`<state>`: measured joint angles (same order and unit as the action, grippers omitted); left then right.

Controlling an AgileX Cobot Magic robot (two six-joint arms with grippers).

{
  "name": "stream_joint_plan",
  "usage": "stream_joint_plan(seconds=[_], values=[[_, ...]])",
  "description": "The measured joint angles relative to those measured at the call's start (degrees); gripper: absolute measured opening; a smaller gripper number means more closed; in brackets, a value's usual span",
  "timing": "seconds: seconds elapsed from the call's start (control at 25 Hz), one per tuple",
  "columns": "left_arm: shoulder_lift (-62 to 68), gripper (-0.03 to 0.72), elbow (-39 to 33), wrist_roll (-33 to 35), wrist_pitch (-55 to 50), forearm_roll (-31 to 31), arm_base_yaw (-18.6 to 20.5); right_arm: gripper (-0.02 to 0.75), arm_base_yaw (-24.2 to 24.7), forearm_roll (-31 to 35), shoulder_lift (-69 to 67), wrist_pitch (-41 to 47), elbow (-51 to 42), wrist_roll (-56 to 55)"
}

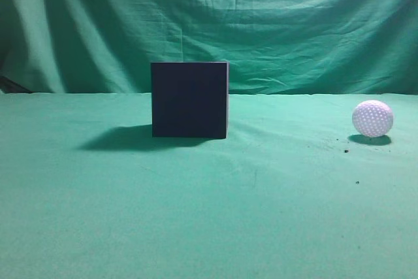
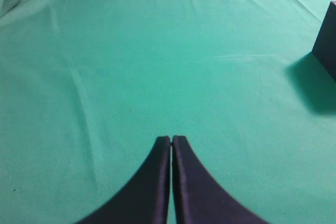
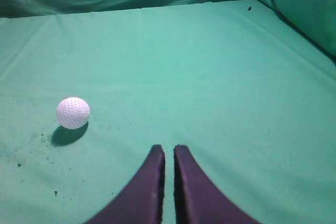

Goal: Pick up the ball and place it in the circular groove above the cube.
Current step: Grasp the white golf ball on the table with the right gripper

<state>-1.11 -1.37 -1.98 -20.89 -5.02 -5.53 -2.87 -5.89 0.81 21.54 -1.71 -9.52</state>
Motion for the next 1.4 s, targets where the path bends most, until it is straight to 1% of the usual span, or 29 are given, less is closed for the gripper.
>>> stream_joint_plan(seconds=[0.8, 0.88, 1.0, 1.28, 1.32, 1.4], values=[[0.0, 0.000, 0.0, 0.0, 0.0, 0.0, 0.0, 0.048, 0.0, 0.0, 0.0, 0.0, 0.0, 0.0], [0.0, 0.000, 0.0, 0.0, 0.0, 0.0, 0.0, 0.048, 0.0, -1.0, 0.0, -0.5, 0.0, 0.0], [0.0, 0.000, 0.0, 0.0, 0.0, 0.0, 0.0, 0.048, 0.0, -1.2, 0.0, -5.7, 0.0, 0.0], [0.0, 0.000, 0.0, 0.0, 0.0, 0.0, 0.0, 0.048, 0.0, 0.3, 0.0, -29.8, 0.0, -0.8], [0.0, 0.000, 0.0, 0.0, 0.0, 0.0, 0.0, 0.048, 0.0, 0.2, 0.0, -31.8, 0.3, -1.4], [0.0, 0.000, 0.0, 0.0, 0.0, 0.0, 0.0, 0.048, 0.0, -1.1, -0.1, -30.8, 3.4, -2.4]])
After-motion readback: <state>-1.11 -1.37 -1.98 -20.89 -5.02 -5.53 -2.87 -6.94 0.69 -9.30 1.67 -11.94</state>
